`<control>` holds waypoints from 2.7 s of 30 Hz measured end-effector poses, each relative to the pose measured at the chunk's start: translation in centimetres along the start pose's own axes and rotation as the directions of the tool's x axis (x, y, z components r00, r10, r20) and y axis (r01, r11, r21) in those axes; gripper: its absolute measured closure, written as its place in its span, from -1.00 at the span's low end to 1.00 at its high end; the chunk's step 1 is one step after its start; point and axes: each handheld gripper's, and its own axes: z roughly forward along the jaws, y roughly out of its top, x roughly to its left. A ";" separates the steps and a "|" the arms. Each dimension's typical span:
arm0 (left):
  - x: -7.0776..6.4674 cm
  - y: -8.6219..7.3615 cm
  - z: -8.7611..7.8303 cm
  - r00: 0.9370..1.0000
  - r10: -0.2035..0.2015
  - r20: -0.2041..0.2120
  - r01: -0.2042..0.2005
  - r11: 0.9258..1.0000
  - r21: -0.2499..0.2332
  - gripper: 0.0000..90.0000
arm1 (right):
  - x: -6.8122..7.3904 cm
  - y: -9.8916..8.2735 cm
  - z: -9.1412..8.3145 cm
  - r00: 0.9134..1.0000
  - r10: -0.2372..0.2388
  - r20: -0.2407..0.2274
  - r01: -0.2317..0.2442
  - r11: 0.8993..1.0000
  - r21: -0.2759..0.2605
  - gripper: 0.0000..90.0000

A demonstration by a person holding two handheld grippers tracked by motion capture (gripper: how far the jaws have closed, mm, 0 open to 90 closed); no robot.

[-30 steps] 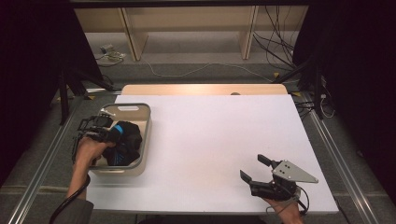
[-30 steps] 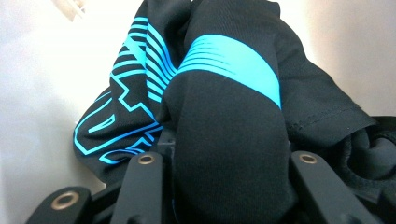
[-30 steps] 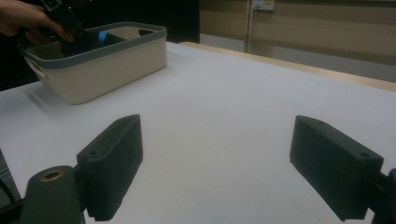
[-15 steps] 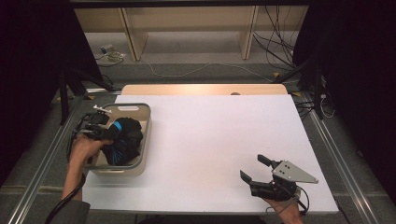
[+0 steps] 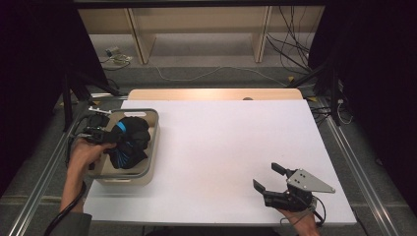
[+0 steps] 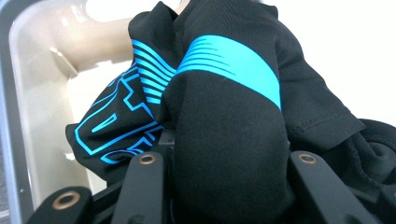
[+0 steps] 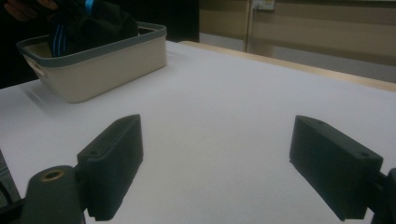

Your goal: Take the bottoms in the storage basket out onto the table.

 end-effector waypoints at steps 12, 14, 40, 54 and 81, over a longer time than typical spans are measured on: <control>0.0 0.3 -1.3 1.000 -0.002 0.012 0.003 0.998 -0.068 0.38 | 0.0 0.0 0.0 1.000 0.000 0.000 0.000 1.000 -0.003 -0.59; 0.0 0.3 -1.5 1.000 0.000 0.019 0.001 0.997 -0.082 0.38 | 0.0 0.0 0.0 1.000 0.001 0.001 -0.001 1.000 0.001 -0.59; -0.9 0.9 -3.4 0.993 -0.010 0.114 0.035 0.975 -0.221 0.38 | 0.0 0.0 0.0 1.000 0.003 0.002 -0.003 1.000 -0.002 -0.59; -1.7 1.3 -4.4 0.981 -0.025 0.191 0.088 0.942 -0.324 0.37 | 0.0 0.0 0.0 1.000 0.002 0.004 -0.002 1.000 -0.002 -0.59; -3.8 1.7 -3.7 0.945 -0.038 0.325 0.172 0.903 -0.395 0.37 | 0.0 0.1 -0.1 1.000 0.004 0.002 -0.004 1.000 -0.002 -0.59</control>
